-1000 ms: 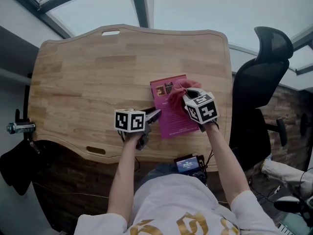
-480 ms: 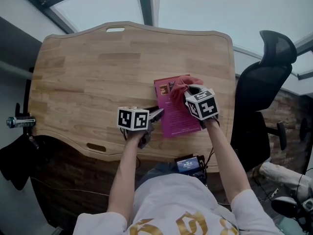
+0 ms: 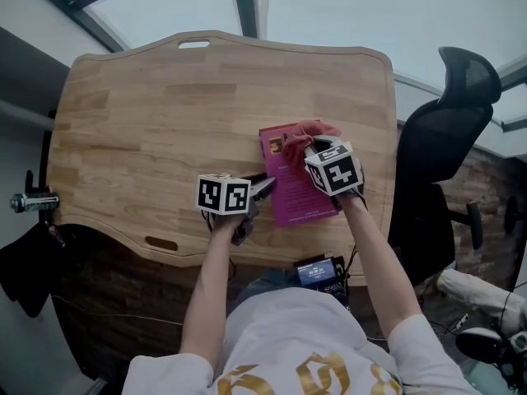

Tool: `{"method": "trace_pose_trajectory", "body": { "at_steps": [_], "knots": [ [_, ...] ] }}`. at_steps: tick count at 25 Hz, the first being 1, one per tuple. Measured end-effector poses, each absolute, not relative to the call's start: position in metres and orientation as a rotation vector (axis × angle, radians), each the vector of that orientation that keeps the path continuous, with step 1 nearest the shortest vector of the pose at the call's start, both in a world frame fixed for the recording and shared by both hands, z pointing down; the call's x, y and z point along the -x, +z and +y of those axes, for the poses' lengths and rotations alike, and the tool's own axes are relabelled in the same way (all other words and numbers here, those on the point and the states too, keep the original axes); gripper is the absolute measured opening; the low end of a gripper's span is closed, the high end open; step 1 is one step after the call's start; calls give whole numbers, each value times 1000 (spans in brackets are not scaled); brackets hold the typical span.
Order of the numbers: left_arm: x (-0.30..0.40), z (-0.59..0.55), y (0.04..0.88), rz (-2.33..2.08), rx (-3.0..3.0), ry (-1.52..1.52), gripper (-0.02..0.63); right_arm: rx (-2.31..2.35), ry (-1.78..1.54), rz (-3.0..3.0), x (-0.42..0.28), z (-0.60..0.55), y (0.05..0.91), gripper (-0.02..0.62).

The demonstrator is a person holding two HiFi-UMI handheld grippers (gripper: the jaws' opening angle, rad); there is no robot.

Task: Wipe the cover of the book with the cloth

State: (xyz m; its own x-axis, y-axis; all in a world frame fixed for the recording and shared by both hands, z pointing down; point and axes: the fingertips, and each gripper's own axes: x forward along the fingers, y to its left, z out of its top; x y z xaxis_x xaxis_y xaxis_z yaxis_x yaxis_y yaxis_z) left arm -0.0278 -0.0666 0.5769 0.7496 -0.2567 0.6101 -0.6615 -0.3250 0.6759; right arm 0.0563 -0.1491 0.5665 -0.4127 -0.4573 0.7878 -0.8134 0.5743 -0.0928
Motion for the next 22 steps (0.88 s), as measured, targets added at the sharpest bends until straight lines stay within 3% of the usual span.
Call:
{"method": "trace_pose_trajectory", "body": {
  "at_steps": [22],
  "knots": [
    [28,-66,578,-718,-1900,474,127,-892,590,-2117,-15,-133,566,41]
  ]
}}
